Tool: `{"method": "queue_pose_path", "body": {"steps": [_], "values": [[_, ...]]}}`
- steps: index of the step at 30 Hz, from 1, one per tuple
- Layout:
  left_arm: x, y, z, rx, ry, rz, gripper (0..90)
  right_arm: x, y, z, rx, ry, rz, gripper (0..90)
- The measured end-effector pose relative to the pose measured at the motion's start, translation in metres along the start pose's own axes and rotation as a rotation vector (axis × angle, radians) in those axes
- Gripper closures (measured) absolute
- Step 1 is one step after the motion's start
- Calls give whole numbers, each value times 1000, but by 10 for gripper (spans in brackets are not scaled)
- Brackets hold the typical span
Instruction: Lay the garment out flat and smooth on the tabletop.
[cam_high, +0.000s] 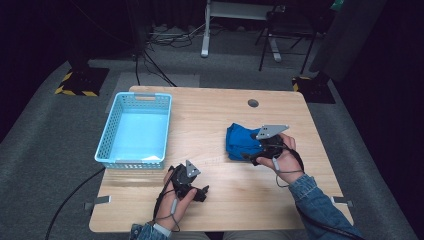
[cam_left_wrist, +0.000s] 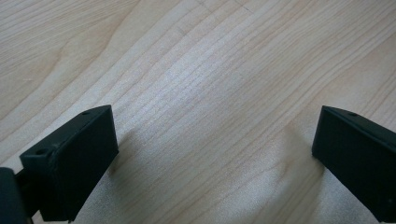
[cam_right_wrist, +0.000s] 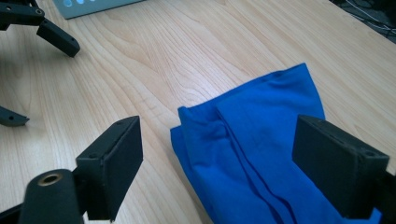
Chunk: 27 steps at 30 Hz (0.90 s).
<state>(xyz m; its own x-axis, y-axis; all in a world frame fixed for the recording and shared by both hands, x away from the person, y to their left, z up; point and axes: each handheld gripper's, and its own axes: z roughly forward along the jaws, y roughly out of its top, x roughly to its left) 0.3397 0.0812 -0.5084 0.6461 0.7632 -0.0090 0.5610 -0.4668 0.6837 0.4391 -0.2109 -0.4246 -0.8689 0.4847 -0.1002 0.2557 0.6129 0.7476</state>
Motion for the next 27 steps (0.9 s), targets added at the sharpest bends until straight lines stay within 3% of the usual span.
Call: {"method": "queue_pose_path", "body": {"steps": [7, 12, 17, 19, 20, 21, 22, 23, 24, 25, 26, 27], "values": [[0, 0, 0, 0, 0, -1, 1, 1, 9, 15, 9, 9, -8, 163], [0, 0, 0, 1, 0, 0, 1, 4, 17, 40, 41, 20, -39, 166], [0, 1, 1, -1, -2, 1, 1, 2, 17, 56, 61, 7, -19, 180], [0, 1, 1, 0, -4, 2, 1, -2, 15, 68, 88, -1, -7, 270], [0, 1, 1, 0, -5, 1, 1, -2, 15, 68, 88, -1, -7, 270], [0, 1, 1, -1, -6, 3, 1, -3, 15, 70, 91, 0, -14, 353], [0, 1, 1, 0, -7, 2, 1, -5, 14, 72, 97, 7, -31, 580], [1, 1, 1, 0, -8, 6, 1, -6, 15, 72, 99, 9, -41, 679], [1, 1, 1, 0, -8, 6, 1, -6, 15, 72, 99, 9, -41, 679], [1, 1, 1, 0, -8, 7, 1, -6, 17, 69, 93, 0, -49, 844], [1, 1, 1, 0, -8, 8, 1, -6, 17, 69, 93, 0, -49, 844], [1, 1, 1, 1, -7, 10, 1, -5, 21, 63, 83, -14, -65, 898]]}}
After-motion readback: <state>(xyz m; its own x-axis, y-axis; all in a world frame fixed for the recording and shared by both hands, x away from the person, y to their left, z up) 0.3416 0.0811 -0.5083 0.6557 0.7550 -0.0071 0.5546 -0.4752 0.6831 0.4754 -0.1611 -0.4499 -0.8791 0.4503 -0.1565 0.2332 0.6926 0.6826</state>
